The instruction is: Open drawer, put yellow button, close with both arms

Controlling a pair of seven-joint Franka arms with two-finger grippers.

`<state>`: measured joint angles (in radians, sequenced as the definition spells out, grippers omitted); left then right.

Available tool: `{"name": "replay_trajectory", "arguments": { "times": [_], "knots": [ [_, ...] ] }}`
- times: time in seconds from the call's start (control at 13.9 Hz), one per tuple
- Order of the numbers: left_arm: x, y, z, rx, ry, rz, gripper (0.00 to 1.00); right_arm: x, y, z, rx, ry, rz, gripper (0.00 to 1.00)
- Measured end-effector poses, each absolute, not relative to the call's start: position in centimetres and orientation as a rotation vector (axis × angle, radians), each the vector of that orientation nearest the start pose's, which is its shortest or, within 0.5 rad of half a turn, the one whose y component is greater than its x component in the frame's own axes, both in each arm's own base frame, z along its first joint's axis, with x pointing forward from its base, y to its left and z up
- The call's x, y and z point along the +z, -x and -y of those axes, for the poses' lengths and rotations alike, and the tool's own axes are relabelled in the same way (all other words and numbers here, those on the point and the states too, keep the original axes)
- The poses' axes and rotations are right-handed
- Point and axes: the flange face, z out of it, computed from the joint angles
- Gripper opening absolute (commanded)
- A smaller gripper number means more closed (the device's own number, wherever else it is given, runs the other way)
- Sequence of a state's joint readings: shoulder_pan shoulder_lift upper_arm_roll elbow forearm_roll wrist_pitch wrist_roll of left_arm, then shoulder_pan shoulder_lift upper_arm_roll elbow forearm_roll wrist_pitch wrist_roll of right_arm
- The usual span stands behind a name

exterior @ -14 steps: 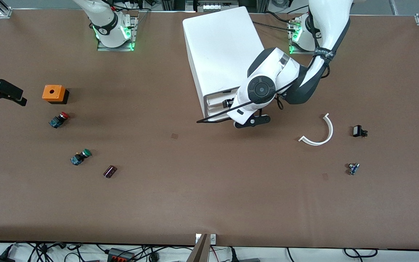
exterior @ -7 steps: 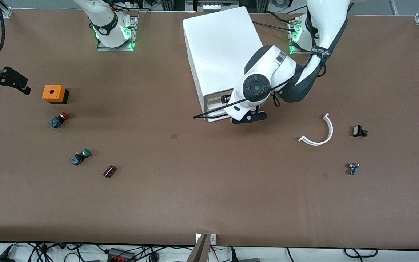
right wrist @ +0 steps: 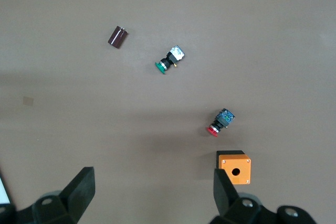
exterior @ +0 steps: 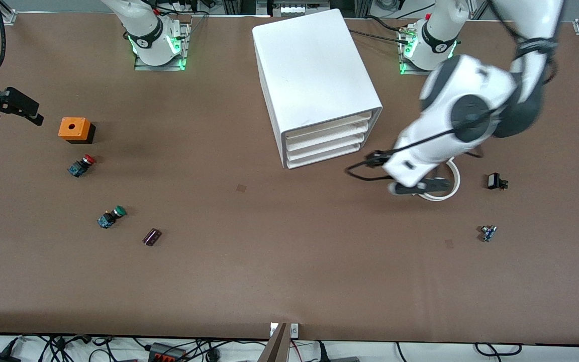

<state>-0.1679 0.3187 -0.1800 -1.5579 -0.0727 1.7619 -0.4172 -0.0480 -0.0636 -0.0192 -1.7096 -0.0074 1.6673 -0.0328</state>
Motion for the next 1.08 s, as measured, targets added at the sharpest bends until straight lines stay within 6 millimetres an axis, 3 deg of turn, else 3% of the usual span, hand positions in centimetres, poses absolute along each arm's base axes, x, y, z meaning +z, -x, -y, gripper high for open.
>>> {"name": "replay_trajectory", "arguments": {
  "times": [0.22,0.5,0.79,1.08],
  "knots": [
    [50.1,-61.6,13.2,0.124,3.215,0.001,1.0,60.2,-54.0,3.8,-0.029,3.148,-0.065,1.0],
    [55.3,-60.0,4.1,0.07,3.148,-0.076,1.0,60.1,-54.0,3.9,-0.027,3.148,-0.068,1.0],
    [58.8,-57.0,2.0,0.061,3.107,-0.083,1.0,60.0,-54.0,3.9,-0.022,3.148,-0.067,1.0],
    [58.6,-56.4,2.1,0.072,3.105,-0.145,1.0,59.9,-54.0,3.8,-0.021,3.148,-0.066,1.0]
  ]
}}
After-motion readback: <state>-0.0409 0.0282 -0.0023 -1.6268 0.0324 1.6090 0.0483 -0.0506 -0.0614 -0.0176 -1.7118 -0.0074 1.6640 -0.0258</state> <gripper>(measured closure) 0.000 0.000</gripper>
